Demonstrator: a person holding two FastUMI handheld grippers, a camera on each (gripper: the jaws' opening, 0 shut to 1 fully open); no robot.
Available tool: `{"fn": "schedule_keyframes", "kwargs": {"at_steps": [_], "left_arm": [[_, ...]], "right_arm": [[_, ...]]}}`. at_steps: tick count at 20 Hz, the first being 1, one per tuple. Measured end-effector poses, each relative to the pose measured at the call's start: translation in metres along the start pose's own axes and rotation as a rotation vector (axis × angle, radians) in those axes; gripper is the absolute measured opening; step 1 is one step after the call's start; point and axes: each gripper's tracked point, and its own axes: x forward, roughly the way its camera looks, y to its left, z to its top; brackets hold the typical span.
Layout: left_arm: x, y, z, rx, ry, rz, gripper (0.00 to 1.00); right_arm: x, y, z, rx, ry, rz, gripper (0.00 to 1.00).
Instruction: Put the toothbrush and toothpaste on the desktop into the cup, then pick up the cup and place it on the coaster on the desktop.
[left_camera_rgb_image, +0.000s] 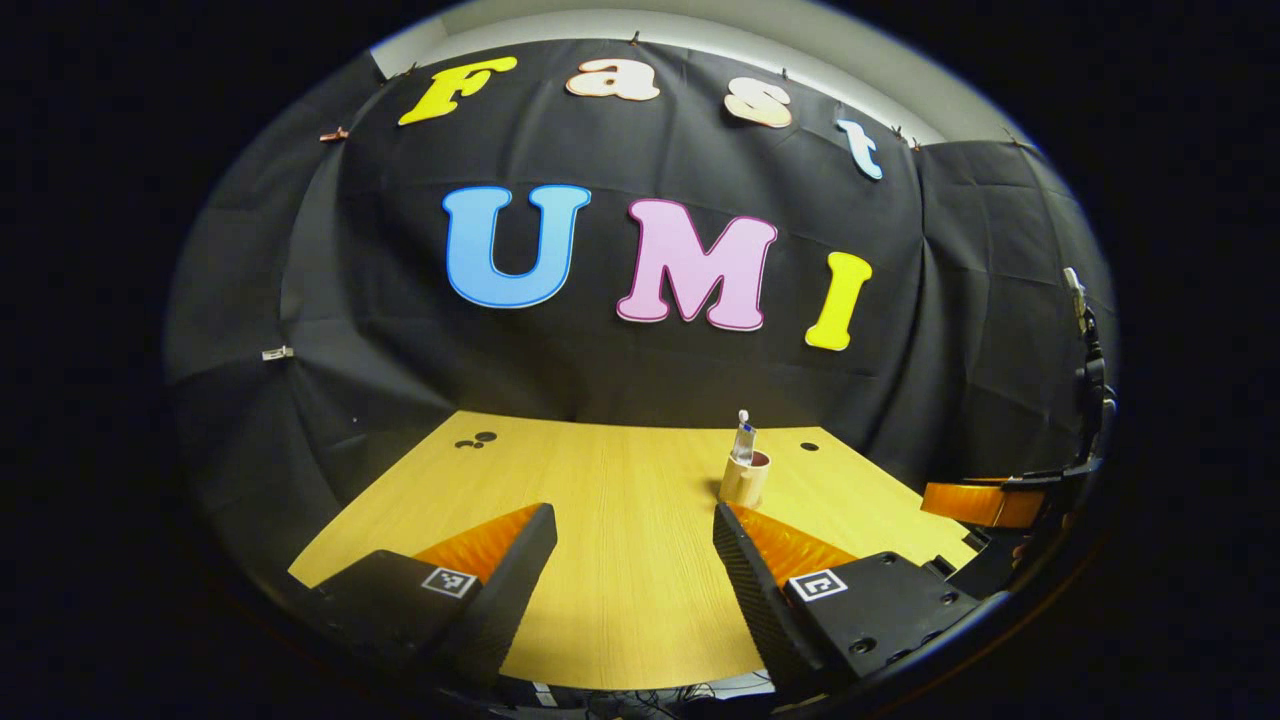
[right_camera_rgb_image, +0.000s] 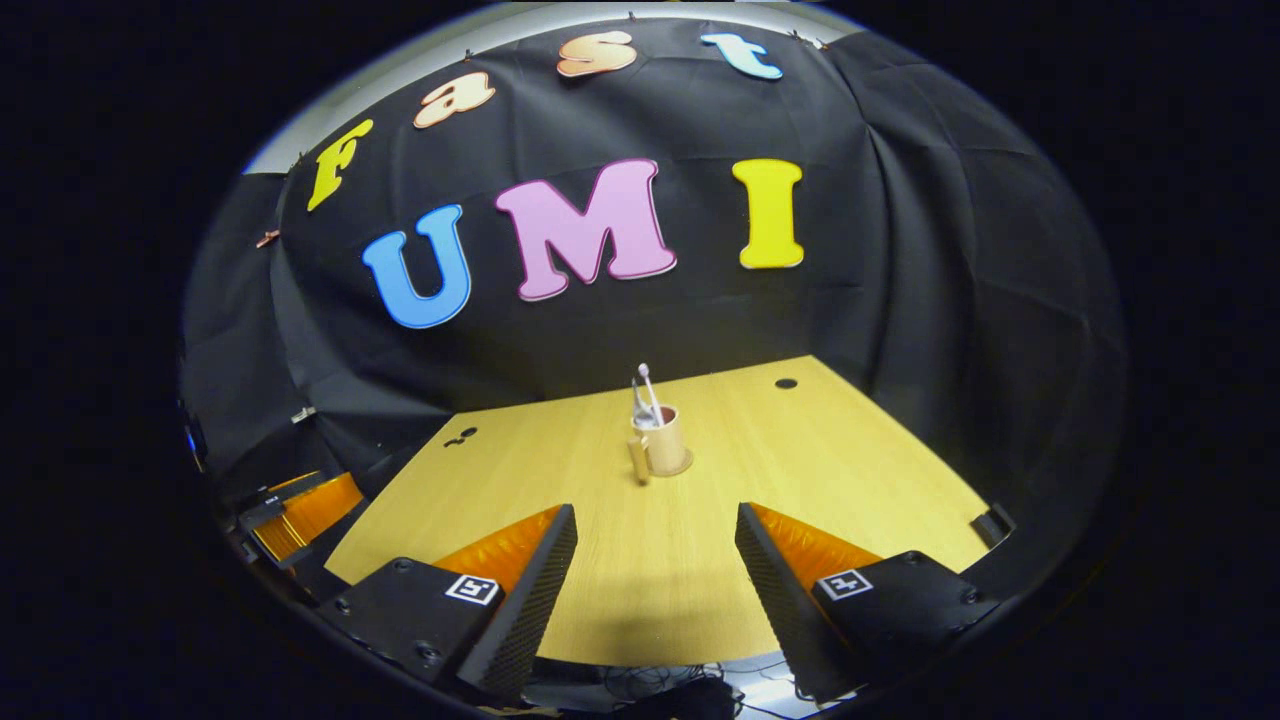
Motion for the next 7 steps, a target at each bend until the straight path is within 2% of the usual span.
{"fn": "schedule_keyframes", "kwargs": {"at_steps": [7], "left_arm": [[-0.017, 0.015, -0.011, 0.028, 0.007, 0.000, 0.98]], "right_arm": [[-0.012, 0.015, -0.019, 0.001, 0.023, 0.004, 0.98]]}}
